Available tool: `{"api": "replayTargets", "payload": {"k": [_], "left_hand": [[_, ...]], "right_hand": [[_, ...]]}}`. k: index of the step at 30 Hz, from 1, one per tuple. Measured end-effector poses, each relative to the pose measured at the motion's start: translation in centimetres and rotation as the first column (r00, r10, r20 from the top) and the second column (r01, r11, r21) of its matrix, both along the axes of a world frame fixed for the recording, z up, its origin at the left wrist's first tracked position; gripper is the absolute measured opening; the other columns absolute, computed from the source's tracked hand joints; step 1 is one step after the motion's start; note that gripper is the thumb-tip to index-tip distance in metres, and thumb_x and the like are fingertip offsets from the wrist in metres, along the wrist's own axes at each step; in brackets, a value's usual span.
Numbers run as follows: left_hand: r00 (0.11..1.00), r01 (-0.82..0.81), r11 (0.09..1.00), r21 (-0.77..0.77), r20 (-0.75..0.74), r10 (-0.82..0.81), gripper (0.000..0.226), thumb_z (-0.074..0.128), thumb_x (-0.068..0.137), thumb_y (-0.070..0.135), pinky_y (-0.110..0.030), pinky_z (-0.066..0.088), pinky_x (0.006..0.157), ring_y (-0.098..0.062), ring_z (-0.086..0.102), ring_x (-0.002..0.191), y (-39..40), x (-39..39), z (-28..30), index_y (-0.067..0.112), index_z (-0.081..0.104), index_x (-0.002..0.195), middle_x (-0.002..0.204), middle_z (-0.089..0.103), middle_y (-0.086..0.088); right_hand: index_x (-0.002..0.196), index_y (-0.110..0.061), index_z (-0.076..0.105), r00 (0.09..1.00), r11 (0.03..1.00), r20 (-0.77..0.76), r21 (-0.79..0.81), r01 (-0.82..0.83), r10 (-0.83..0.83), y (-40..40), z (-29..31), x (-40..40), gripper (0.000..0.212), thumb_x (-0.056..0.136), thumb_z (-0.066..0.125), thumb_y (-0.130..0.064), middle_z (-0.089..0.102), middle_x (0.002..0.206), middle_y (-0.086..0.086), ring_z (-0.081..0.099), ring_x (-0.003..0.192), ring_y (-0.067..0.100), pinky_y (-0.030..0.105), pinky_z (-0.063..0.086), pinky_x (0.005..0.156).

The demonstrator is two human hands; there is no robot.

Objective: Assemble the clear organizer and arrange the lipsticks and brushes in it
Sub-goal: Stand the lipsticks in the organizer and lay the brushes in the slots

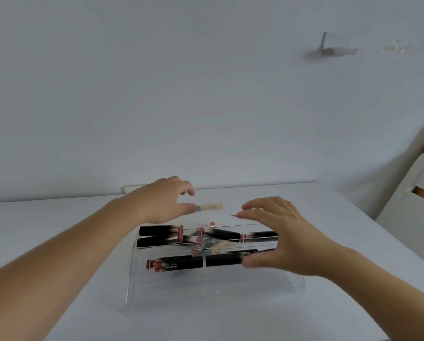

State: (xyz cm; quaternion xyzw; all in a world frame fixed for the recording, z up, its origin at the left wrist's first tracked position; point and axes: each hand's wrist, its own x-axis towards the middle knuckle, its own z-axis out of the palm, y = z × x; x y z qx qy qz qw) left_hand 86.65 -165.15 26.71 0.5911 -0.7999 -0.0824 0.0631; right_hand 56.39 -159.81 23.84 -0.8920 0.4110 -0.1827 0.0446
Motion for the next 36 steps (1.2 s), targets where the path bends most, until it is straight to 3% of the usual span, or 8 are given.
{"api": "replayTargets", "payload": {"k": [3, 6, 10, 13, 18, 23, 29, 36], "left_hand": [[0.982, 0.02, 0.988, 0.153, 0.184, -0.049, 0.09, 0.059, 0.076, 0.082, -0.043, 0.041, 0.107, -0.019, 0.043, 0.136, -3.4, -2.2, -0.1, 0.037, 0.036, 0.151, 0.152, 0.04, 0.008], [0.937, 0.032, 0.97, 0.24, 0.33, -0.113, 0.108, 0.059, 0.067, 0.088, -0.045, 0.043, 0.108, -0.023, 0.044, 0.135, -5.3, -3.8, -1.3, 0.033, 0.028, 0.155, 0.152, 0.04, 0.004], [0.895, 0.068, 0.964, 0.256, 0.411, -0.172, 0.097, 0.054, 0.073, 0.083, -0.047, 0.044, 0.105, -0.022, 0.042, 0.13, -6.3, -4.0, -3.1, 0.031, 0.03, 0.152, 0.146, 0.04, 0.004], [0.903, 0.079, 0.949, 0.305, 0.381, -0.198, 0.096, 0.062, 0.069, 0.079, -0.045, 0.047, 0.1, -0.017, 0.043, 0.119, -6.5, -3.6, -3.6, 0.032, 0.031, 0.147, 0.134, 0.04, 0.01], [0.911, 0.159, 0.927, 0.341, 0.311, -0.271, 0.101, 0.052, 0.045, 0.075, -0.037, 0.051, 0.081, -0.014, 0.052, 0.102, -6.8, -2.1, -3.9, 0.04, 0.033, 0.138, 0.113, 0.034, 0.019], [0.964, 0.181, 0.939, 0.293, 0.135, -0.228, 0.055, 0.062, 0.069, 0.073, -0.033, 0.051, 0.077, -0.008, 0.058, 0.094, -7.2, 0.4, -5.2, 0.046, 0.043, 0.113, 0.106, 0.044, 0.022], [0.972, 0.215, 0.969, 0.121, 0.071, -0.224, 0.023, 0.053, 0.094, 0.061, -0.018, 0.04, 0.074, 0.006, 0.049, 0.086, -7.2, 2.7, -6.8, 0.041, 0.045, 0.1, 0.1, 0.049, 0.022], [0.979, 0.148, 0.987, -0.067, 0.152, -0.136, 0.036, 0.04, 0.093, 0.067, -0.024, 0.034, 0.061, -0.004, 0.049, 0.074, -6.6, 4.3, -8.2, 0.032, 0.044, 0.088, 0.087, 0.054, 0.015]], "right_hand": [[0.129, -0.044, 0.056, 0.995, 0.998, 0.092, -0.047, 0.04, -0.036, -2.2, 1.8, -0.4, 0.063, 0.08, 0.048, -0.083, 0.048, 0.127, -0.031, 0.036, 0.125, -0.007, 0.014, 0.026, 0.104], [0.124, -0.044, 0.058, 0.991, 0.991, 0.051, 0.071, 0.116, -0.12, -5.8, 2.2, -1.8, 0.047, 0.089, 0.045, -0.071, 0.053, 0.122, -0.029, 0.044, 0.115, -0.008, 0.016, 0.04, 0.093], [0.125, -0.037, 0.058, 0.979, 0.938, -0.1, 0.283, 0.202, -0.18, -10.1, 0.4, -4.2, 0.036, 0.092, 0.063, -0.051, 0.059, 0.12, -0.018, 0.054, 0.108, -0.003, 0.029, 0.049, 0.099], [0.126, -0.04, 0.056, 0.97, 0.901, -0.186, 0.375, 0.216, -0.156, -11.4, -1.5, -4.7, 0.05, 0.082, 0.071, -0.06, 0.057, 0.115, -0.017, 0.054, 0.104, -0.001, 0.021, 0.046, 0.09], [0.113, -0.041, 0.058, 0.97, 0.932, -0.214, 0.316, 0.177, -0.112, -12.3, -3.6, -4.1, 0.039, 0.082, 0.069, -0.062, 0.054, 0.105, -0.018, 0.052, 0.095, 0.002, 0.025, 0.047, 0.087], [0.089, -0.035, 0.06, 0.979, 0.938, -0.185, 0.316, 0.142, -0.086, -12.8, -3.9, -3.2, 0.011, 0.093, 0.064, -0.044, 0.059, 0.093, -0.013, 0.057, 0.085, 0.005, 0.025, 0.05, 0.079], [0.107, -0.029, 0.056, 0.882, 0.973, -0.47, 0.219, 0.076, 0.037, -13.9, -3.2, -0.9, 0.014, 0.103, 0.047, -0.039, 0.049, 0.099, -0.015, 0.046, 0.096, 0.007, 0.025, 0.038, 0.084], [0.099, -0.036, 0.044, 0.796, 0.97, -0.588, 0.243, 0.003, 0.145, -13.8, -1.6, -0.4, 0.008, 0.106, 0.041, -0.039, 0.049, 0.101, -0.016, 0.048, 0.096, 0.01, 0.025, 0.036, 0.079]]}}
